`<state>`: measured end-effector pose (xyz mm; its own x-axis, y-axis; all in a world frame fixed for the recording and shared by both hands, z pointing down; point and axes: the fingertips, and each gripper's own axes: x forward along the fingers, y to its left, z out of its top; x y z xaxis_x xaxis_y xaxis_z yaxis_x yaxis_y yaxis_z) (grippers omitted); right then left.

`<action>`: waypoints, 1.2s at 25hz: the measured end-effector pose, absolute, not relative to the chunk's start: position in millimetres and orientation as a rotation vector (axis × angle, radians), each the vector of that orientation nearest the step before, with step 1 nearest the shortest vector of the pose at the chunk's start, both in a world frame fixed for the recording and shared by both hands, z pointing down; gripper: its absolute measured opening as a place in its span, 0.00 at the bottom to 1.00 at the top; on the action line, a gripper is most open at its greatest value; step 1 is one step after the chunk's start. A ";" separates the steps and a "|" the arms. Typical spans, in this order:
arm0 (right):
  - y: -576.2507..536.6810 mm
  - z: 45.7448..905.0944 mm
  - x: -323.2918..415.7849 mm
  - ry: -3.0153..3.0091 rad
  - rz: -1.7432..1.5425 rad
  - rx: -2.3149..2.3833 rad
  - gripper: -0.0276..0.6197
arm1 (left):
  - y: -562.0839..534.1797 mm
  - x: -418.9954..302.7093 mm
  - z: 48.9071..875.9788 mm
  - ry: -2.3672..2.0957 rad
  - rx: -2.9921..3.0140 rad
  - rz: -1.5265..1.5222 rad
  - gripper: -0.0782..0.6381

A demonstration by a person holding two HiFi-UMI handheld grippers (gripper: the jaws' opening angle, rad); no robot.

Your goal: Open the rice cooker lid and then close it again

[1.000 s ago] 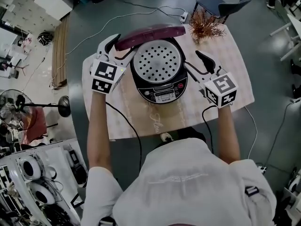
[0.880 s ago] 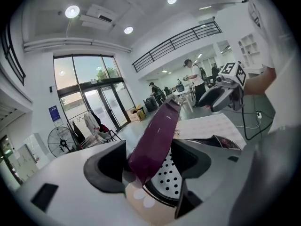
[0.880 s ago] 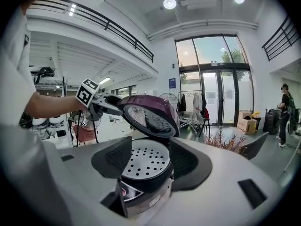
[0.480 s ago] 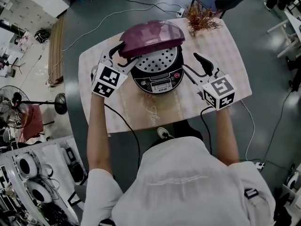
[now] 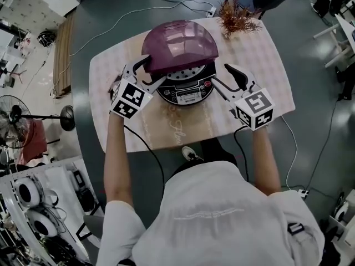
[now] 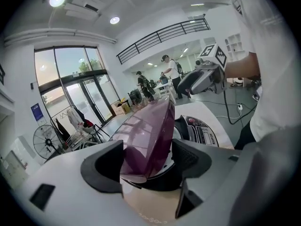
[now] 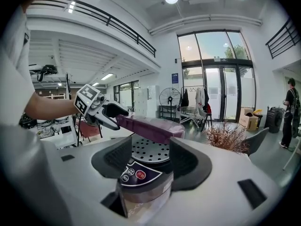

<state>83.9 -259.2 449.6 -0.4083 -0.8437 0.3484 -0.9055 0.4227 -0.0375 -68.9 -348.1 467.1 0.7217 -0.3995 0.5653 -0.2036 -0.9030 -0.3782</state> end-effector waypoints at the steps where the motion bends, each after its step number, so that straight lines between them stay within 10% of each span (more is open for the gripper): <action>1: -259.7 451.2 81.7 -2.404 0.322 1.512 0.45 | -346.6 -69.1 469.3 0.474 -2.642 -0.963 0.57; 30: -310.0 502.5 38.5 -2.393 0.319 1.332 0.44 | -324.7 -69.3 527.0 0.538 -2.988 -1.001 0.57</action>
